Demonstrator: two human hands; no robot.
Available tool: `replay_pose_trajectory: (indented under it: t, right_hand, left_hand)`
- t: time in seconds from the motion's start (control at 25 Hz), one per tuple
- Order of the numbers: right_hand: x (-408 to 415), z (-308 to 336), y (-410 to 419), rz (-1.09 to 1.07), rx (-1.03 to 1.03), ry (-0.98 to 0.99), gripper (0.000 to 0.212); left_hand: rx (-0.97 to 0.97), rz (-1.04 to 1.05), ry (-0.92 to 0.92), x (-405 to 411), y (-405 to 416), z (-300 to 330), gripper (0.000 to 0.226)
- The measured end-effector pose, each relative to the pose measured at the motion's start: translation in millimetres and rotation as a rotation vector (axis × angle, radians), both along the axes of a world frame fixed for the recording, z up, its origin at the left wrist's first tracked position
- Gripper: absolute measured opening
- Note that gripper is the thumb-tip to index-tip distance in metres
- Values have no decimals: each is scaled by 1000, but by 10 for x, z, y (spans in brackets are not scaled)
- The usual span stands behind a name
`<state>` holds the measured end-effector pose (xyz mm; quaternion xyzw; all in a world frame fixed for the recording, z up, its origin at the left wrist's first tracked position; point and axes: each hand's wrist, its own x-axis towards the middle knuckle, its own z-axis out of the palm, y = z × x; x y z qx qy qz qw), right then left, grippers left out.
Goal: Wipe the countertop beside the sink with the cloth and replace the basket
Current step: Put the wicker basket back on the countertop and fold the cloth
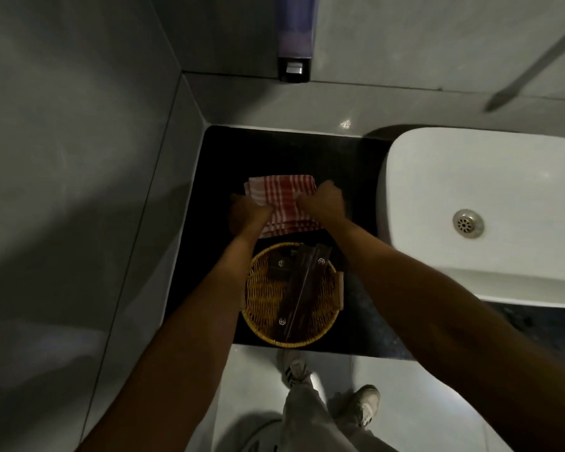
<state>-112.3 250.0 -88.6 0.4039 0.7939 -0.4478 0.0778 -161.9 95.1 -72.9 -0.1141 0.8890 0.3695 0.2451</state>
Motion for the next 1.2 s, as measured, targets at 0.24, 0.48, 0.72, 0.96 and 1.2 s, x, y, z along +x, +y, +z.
replay_pose_trajectory:
  t: [0.24,0.48,0.72,0.96,1.2]
  right_hand:
    - [241,524,120,-14,-229,236,28]
    - [1697,1476,1281,-185,-363,509,28]
    - [3784,1485,3327,-372,-310,512,26]
    - [5607,951,5372,-552,-49,286,10]
    - [6130,542,6560,-602,-72,75,20]
  left_hand:
    - [440,204,-12,280,230,309,20]
    - [875,1,-248,1354,1028,1168,49]
    - [1001,-115,-538,3129,3202,1316,38]
    - [793,-198,-605,4841,5395,850,33]
    - [467,-369,-606,5405,6637,433,24]
